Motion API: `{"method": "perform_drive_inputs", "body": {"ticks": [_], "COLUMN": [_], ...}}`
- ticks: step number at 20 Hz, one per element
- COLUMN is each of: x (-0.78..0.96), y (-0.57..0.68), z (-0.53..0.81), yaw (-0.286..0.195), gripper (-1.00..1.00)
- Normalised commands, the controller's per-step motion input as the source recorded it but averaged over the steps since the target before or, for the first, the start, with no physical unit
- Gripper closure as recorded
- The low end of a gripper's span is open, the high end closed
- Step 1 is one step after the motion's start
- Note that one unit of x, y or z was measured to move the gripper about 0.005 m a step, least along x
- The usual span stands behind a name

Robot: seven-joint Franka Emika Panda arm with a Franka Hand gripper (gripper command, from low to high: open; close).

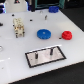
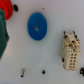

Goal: Insert the blue gear onto the right peg, followed by the red gear

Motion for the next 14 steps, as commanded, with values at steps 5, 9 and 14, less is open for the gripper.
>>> {"method": "perform_drive_inputs", "body": {"ticks": [5,9,14], "x": [-0.39,-0.43,-0.36], "y": [0.41,0.33,0.21], "z": [-0.38,-0.39,-0.48], "yaw": [0.000,0.000,0.000], "gripper": [-1.00,-1.00,-1.00]}}
